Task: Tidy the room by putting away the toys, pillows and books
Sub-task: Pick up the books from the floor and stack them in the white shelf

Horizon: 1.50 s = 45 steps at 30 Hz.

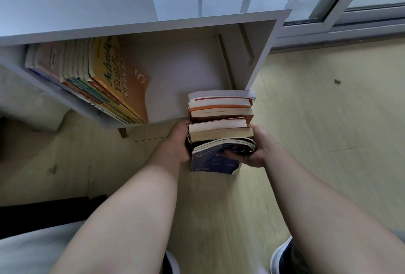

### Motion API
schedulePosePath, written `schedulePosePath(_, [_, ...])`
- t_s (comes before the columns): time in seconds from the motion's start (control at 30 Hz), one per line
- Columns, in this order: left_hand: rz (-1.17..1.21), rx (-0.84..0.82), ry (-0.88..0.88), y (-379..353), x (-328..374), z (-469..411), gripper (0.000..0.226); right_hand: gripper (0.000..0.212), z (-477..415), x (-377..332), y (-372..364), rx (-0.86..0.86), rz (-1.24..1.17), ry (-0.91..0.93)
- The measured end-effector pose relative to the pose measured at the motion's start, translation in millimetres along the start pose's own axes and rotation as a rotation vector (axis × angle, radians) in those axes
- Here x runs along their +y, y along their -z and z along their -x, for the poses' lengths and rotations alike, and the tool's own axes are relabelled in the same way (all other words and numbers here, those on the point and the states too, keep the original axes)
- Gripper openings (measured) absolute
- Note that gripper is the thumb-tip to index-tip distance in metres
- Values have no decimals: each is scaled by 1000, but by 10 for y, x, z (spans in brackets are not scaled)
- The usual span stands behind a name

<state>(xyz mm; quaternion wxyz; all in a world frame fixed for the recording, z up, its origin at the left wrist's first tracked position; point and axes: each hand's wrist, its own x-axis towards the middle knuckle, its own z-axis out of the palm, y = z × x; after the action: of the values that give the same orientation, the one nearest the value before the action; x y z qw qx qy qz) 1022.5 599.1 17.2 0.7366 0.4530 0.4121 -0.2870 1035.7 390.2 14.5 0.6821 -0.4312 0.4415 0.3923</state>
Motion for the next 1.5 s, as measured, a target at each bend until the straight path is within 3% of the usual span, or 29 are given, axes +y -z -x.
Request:
schedulePosePath(0.43, [-53,134,123,58,26,29,21,32,5,142,-3,-1,-54,66])
schedulePosePath(0.73, [-403,345,135,150,107,100,20,33,30,183,31,56,-41,68])
schedulePosePath(1.03, [-887,297,52,-106,183,284,20,32,102,284,21,112,5,71])
schedulePosePath(1.13, [-1087,248,-59,-215,173,288,33,31,124,333,13,150,15,71])
schedulePosePath(1.23, [-1120,124,-128,-286,177,263,45,30,166,363,16,158,15,69])
schedulePosePath(1.37, [-1325,40,-85,-254,164,291,96,29,227,376,9,154,0,50])
schedulePosePath(1.5, [-1286,113,-156,-197,107,281,89,28,257,387,-20,152,-41,37])
